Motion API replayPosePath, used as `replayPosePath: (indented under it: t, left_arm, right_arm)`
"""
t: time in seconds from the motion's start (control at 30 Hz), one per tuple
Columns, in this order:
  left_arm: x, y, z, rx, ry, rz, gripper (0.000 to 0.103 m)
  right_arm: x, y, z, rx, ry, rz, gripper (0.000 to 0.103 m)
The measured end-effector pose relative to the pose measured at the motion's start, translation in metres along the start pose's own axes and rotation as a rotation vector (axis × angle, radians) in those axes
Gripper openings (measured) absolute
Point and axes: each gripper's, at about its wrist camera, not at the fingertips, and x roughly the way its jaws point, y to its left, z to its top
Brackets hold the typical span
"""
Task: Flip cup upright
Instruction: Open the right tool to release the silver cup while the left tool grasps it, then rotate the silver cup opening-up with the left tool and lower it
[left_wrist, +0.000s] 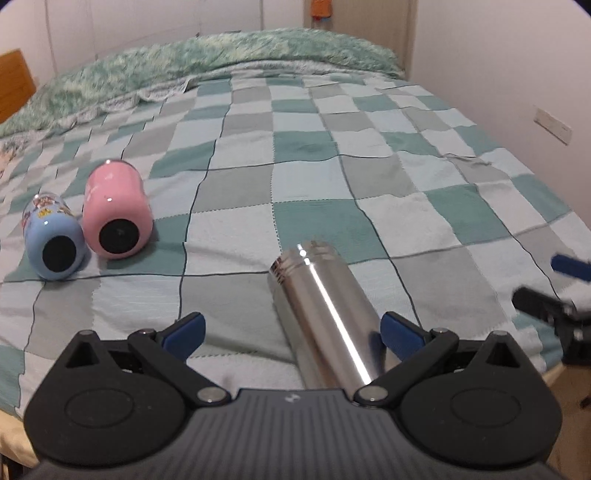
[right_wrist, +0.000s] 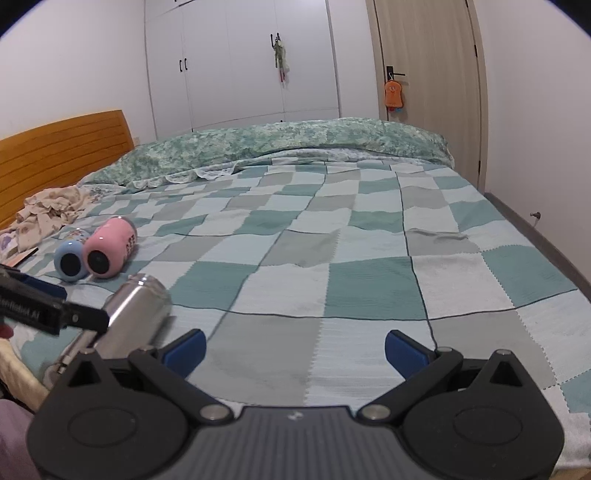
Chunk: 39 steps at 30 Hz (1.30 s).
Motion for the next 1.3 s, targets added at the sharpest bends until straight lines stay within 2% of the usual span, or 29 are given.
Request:
replayPosePath:
  t: [0.33,0.4,0.43,0.47,0.53,0.87,1.3]
  left_arm:
    - [0.052,-0.002,0.025,-0.114,0.126,0.007,0.103]
    - [0.061,-0.005,0.026,-0.106,0.143,0.025,0.097]
    - [0.066,-0.004,0.026,-0.111,0.156,0.018,0.089]
    - [0.07,-0.003,0.026,-0.129,0.175,-0.006,0.073]
    - [0.071,-0.001,0.024,-0.163,0.187,-0.033,0.07]
    - [0.019,-0.022,0.013,-0.037,-0.023,-0.062,0.069]
    - [-0.03,-0.035,-0.005,0.043,-0.164,-0.099,0.065]
  right_arm:
    - [0.031,-0.021,-0.007,0.015,0.024,0.021,0.103]
    - [0.034,-0.023,-0.008,0.023,0.023,0.029,0.103]
    - [0.034,-0.024,-0.008,0.027,0.023,0.034,0.103]
    - [0.035,-0.024,-0.009,0.03,0.022,0.038,0.103]
    - [0.036,-0.025,-0.012,0.036,0.024,0.044,0.103]
    - [0.01,-0.024,-0.015,0.072,-0.035,0.051,0.103]
    - [-0.025,-0.016,-0.032,0.097,-0.067,0.045,0.103]
